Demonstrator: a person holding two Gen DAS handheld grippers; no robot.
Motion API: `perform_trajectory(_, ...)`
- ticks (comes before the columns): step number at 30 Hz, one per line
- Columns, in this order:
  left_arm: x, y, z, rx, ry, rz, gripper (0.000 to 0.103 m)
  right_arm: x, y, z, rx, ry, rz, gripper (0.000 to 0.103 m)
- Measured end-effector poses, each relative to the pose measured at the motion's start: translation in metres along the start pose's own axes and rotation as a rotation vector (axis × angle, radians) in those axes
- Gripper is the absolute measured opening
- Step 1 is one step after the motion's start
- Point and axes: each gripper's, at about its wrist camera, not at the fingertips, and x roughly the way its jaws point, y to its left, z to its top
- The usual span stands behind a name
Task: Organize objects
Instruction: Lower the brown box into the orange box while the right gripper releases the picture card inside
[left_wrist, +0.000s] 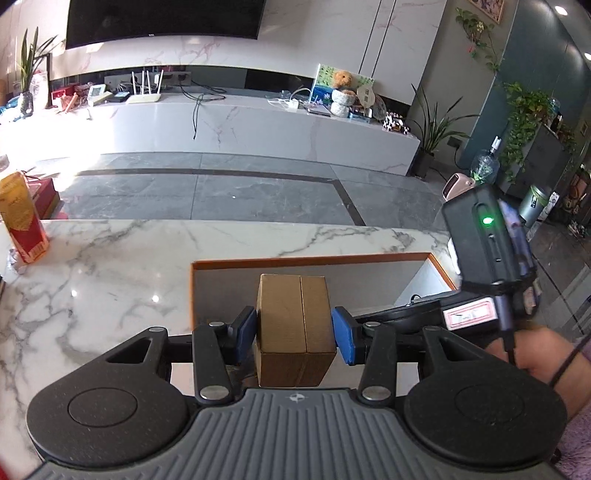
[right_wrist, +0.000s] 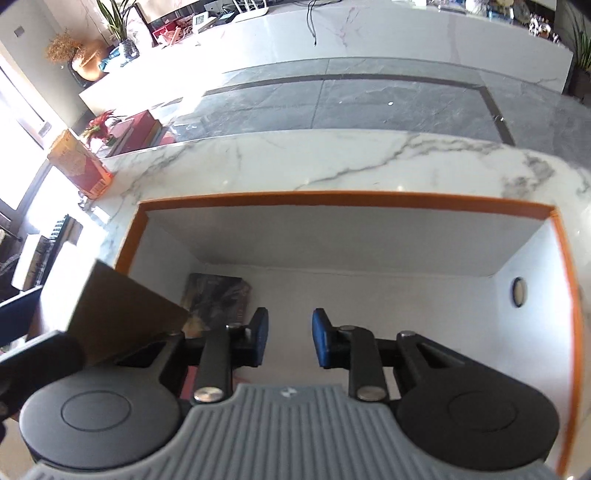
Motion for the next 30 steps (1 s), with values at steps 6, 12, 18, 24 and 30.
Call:
perform_trajectory(6, 0.063, -0.011, -0.004, -0.022, 0.123, 0.004, 0.052, -0.019, -0.039, -0.016, -0.088, -0.013, -0.121, 0.033)
perform_trajectory(12, 0.092, -0.008, -0.012, -0.046, 0.189, 0.033, 0.052, -0.01, -0.055, -0.019, -0.067, -0.003, -0.098, 0.033)
perform_trajectory(18, 0.099, 0.004, -0.016, -0.157, 0.233, -0.033, 0.052, -0.005, -0.058, -0.021, -0.041, -0.006, -0.087, 0.033)
perform_trajectory(24, 0.09, -0.016, -0.014, 0.048, 0.2, 0.084, 0.052, -0.003, -0.056, -0.025, -0.03, 0.007, -0.055, 0.033)
perform_trajectory(30, 0.092, -0.049, -0.024, 0.37, 0.195, 0.214, 0.052, -0.008, -0.059, -0.021, 0.0, -0.013, -0.059, 0.03)
